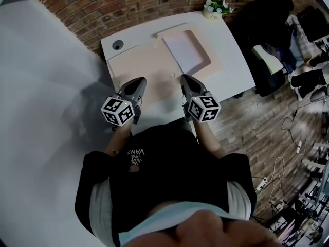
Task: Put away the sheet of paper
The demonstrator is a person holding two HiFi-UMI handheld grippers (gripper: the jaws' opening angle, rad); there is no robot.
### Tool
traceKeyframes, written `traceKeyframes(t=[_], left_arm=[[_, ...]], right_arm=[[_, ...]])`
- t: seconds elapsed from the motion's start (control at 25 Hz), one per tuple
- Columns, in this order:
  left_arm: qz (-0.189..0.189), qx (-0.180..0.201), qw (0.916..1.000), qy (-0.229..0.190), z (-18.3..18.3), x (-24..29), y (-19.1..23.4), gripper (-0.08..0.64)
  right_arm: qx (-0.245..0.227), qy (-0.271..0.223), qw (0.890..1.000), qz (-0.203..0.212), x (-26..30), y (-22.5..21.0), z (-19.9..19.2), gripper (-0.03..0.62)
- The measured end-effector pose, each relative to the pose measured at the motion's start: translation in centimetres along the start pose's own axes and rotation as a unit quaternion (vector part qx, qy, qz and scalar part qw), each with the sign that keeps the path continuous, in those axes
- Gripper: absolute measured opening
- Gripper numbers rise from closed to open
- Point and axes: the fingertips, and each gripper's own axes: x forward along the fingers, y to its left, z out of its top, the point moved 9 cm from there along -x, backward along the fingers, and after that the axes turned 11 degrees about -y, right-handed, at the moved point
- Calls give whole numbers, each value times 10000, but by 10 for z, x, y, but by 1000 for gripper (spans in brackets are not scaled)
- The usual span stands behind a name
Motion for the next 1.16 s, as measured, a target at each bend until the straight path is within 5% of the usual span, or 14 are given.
traceKeyframes(t=[1.16], left_arm=[[151,-21,9999,37,2,0,2,0]], right_arm=[[-209,78,9996,-152,1,-3,7,-3]])
